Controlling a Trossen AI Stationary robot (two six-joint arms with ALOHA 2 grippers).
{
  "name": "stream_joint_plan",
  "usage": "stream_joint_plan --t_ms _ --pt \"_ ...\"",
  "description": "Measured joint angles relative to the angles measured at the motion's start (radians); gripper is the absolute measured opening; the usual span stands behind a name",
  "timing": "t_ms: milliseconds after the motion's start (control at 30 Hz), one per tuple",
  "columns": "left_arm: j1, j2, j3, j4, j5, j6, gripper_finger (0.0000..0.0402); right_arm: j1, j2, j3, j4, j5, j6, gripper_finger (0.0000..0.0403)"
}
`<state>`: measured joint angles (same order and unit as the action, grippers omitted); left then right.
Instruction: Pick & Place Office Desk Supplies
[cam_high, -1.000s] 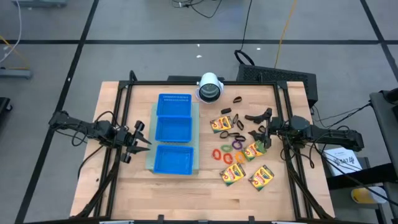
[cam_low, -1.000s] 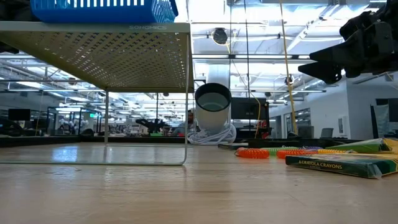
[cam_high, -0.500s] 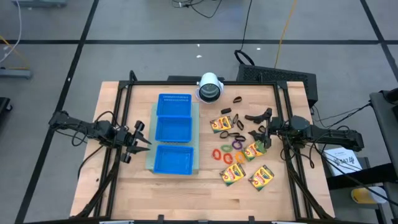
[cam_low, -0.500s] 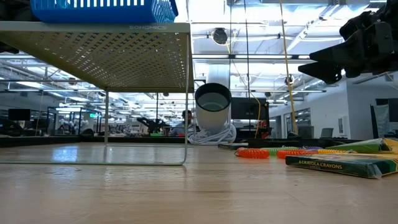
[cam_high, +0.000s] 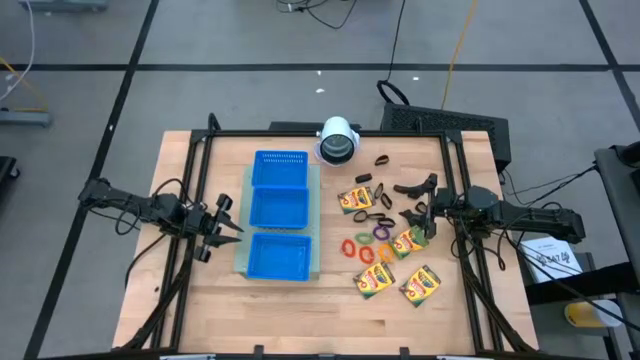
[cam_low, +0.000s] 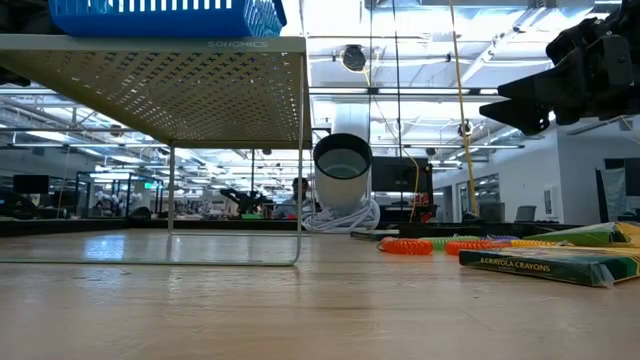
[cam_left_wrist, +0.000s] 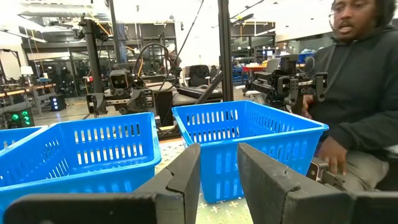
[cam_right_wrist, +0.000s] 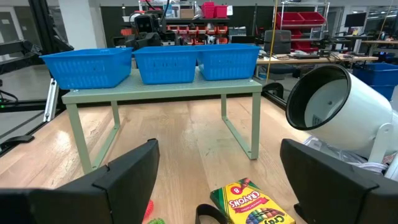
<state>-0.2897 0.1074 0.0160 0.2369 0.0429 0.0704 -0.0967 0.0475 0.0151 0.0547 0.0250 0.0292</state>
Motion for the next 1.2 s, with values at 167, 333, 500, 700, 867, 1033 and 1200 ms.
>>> stream_joint_plan --t_ms 167,333,500,700,867,1033,1200 --pt "0.0 0.0 0.0 0.0 0.0 0.0 0.0115 0.0 0.0 0.0 0.0 0.0 0.0 0.0322" --pt "0.0 0.0 0.0 0.0 0.0 0.0 0.0115 0.0 0.0 0.0 0.0 0.0 0.0 0.0322" --pt "0.0 0.0 0.0 0.0 0.0 0.0 0.0115 0.0 0.0 0.0 0.001 0.0 0.0 0.0322" --pt "0.0 0.0 0.0 0.0 0.0 0.0 0.0115 0.0 0.0 0.0 0.069 0.001 0.081 0.0322" --pt "0.0 0.0 0.0 0.0 0.0 0.0 0.0115 0.0 0.0 0.0 0.146 0.001 0.151 0.0322" --pt "0.0 0.0 0.0 0.0 0.0 0.0 0.0115 0.0 0.0 0.0 0.184 0.001 0.198 0.0322" --pt "0.0 0.0 0.0 0.0 0.0 0.0 0.0115 0.0 0.0 0.0 0.207 0.14 0.198 0.0322"
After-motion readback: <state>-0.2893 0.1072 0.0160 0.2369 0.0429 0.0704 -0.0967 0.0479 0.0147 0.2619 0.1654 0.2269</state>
